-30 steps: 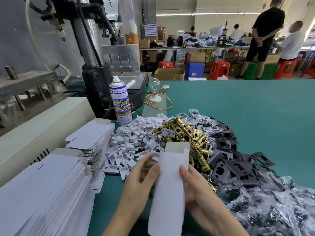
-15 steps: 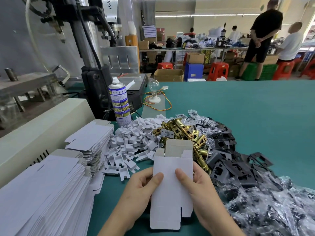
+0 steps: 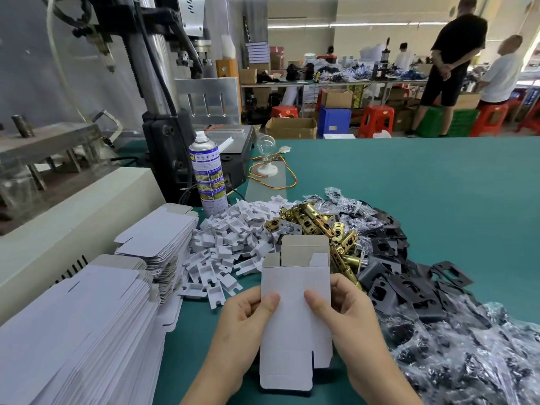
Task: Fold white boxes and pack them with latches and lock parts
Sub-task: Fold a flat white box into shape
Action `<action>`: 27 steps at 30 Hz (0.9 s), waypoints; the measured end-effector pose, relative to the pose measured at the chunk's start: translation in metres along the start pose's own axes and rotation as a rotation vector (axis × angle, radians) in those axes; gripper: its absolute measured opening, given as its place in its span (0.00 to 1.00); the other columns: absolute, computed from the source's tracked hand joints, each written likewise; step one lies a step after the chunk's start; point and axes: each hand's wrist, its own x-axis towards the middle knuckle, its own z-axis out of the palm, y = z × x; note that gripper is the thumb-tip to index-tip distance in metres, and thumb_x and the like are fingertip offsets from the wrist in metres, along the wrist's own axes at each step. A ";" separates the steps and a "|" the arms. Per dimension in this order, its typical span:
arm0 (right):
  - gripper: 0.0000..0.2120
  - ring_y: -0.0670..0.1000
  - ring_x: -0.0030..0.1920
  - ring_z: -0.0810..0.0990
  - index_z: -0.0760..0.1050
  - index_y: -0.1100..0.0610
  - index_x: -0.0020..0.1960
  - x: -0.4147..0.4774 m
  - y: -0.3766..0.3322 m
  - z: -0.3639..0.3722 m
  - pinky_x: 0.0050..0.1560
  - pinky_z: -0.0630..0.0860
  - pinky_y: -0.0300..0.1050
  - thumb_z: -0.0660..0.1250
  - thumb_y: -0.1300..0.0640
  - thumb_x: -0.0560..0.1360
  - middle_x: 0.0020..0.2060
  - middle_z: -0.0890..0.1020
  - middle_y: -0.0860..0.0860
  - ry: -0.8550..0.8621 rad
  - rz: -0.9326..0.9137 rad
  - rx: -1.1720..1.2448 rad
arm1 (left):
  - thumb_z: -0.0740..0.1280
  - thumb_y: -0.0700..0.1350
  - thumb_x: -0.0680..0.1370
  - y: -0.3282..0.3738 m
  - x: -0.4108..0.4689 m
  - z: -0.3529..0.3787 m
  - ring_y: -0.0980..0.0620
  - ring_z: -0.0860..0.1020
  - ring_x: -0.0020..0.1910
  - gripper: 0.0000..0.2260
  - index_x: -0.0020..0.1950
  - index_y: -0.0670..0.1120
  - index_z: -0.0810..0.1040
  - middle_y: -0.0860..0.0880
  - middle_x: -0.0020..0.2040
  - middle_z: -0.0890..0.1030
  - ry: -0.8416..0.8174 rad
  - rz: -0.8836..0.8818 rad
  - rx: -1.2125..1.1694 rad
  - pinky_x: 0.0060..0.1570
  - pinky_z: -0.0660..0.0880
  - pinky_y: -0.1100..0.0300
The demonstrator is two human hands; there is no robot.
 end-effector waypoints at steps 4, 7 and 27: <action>0.05 0.55 0.47 0.86 0.83 0.51 0.46 0.001 -0.001 -0.003 0.48 0.85 0.52 0.76 0.53 0.70 0.47 0.87 0.56 -0.050 0.055 0.071 | 0.69 0.56 0.77 0.000 0.000 -0.004 0.49 0.88 0.49 0.12 0.52 0.53 0.89 0.47 0.50 0.89 0.002 0.017 0.017 0.43 0.82 0.61; 0.11 0.59 0.50 0.87 0.83 0.55 0.50 0.000 0.002 -0.003 0.49 0.85 0.54 0.76 0.53 0.69 0.48 0.87 0.57 -0.075 0.112 0.073 | 0.68 0.61 0.76 0.000 0.001 -0.003 0.52 0.85 0.40 0.17 0.44 0.50 0.88 0.50 0.43 0.88 0.063 0.042 0.016 0.38 0.78 0.61; 0.22 0.52 0.50 0.87 0.76 0.37 0.66 -0.006 -0.008 0.009 0.46 0.83 0.43 0.75 0.47 0.73 0.51 0.86 0.52 -0.062 -0.152 0.020 | 0.73 0.61 0.73 0.002 -0.005 0.000 0.54 0.86 0.50 0.22 0.67 0.70 0.79 0.53 0.54 0.86 0.129 0.370 0.098 0.46 0.82 0.62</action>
